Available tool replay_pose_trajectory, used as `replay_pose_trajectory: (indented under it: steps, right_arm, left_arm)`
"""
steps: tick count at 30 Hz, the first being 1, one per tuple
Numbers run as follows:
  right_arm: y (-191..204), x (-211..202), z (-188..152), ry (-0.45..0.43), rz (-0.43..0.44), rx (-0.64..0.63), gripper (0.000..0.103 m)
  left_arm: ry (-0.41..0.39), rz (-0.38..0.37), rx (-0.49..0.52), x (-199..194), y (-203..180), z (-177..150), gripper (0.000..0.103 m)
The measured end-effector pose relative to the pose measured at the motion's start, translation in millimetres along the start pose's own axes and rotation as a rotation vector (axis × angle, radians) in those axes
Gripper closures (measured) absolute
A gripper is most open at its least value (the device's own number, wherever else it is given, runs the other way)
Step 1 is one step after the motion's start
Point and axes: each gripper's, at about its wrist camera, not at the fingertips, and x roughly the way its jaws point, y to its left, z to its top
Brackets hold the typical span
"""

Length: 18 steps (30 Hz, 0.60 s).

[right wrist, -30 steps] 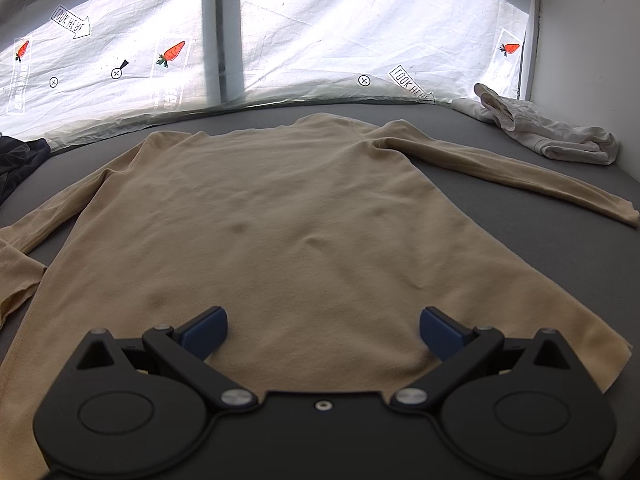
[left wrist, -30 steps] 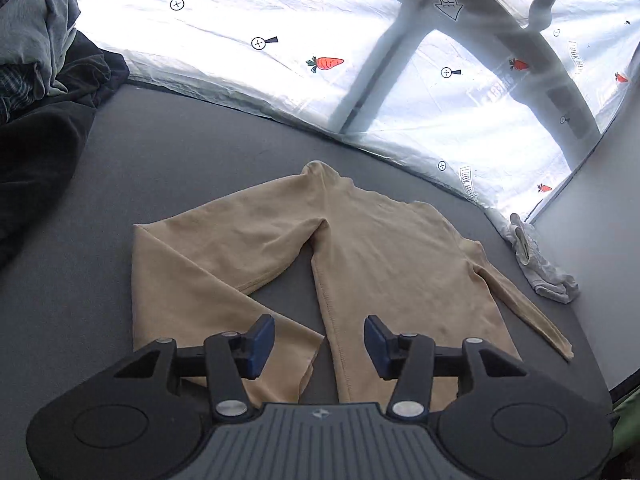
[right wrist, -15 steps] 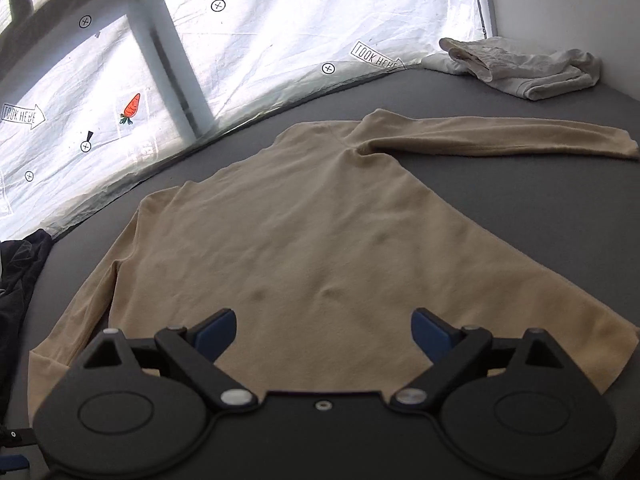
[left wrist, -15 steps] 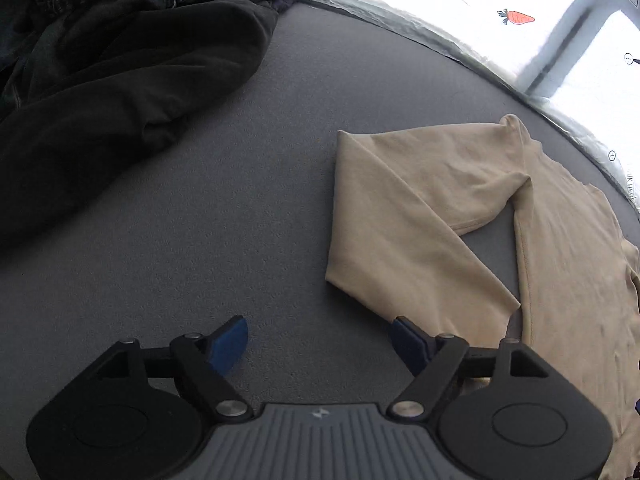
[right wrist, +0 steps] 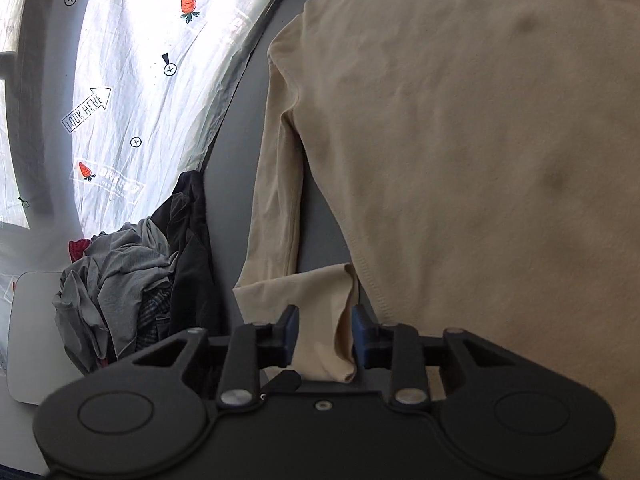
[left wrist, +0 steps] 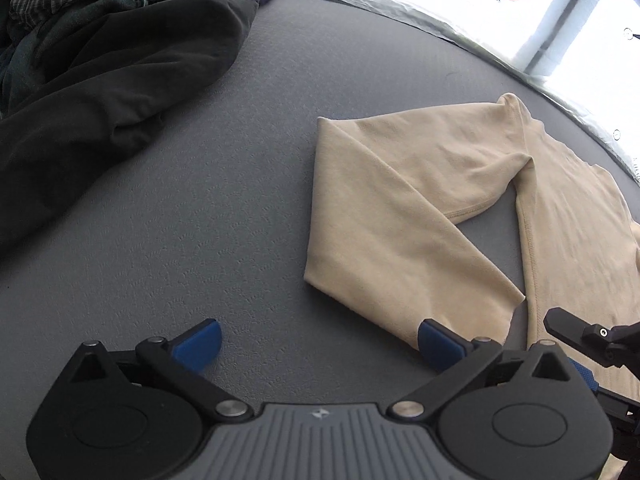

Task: Fold clothes
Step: 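Close the right tool on the cuff of the unfolded sleeve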

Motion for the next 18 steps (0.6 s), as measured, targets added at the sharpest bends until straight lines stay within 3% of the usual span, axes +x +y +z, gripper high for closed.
replay_pose_trajectory:
  steps: [3,13,15,16,18]
  right_arm:
    - [1.4,12.8,-4.5,0.046,-0.022,0.013,0.072]
    - [15.2,29.8,2.8,0.067,-0.068,-0.006,0.070]
    - [18.6,34.1,3.3,0.072,-0.084,-0.040,0.081]
    - [19.9,36.8,3.4,0.076,-0.094,-0.059,0.097]
    - [20.5,36.0,2.4,0.065,-0.079,-0.080,0.100]
  left_arm:
    - [0.003,-0.005,-0.019,0.9,1.6,2.3,0.000]
    - [0.013,0.015,-0.022,3.7,-1.8,5.7,0.000]
    - [0.014,0.023,-0.026,4.3,-3.1,6.5,0.000]
    - [0.014,0.028,-0.030,4.5,-3.7,6.9,0.000]
    - [0.015,0.039,-0.033,5.3,-5.2,7.4,0.000]
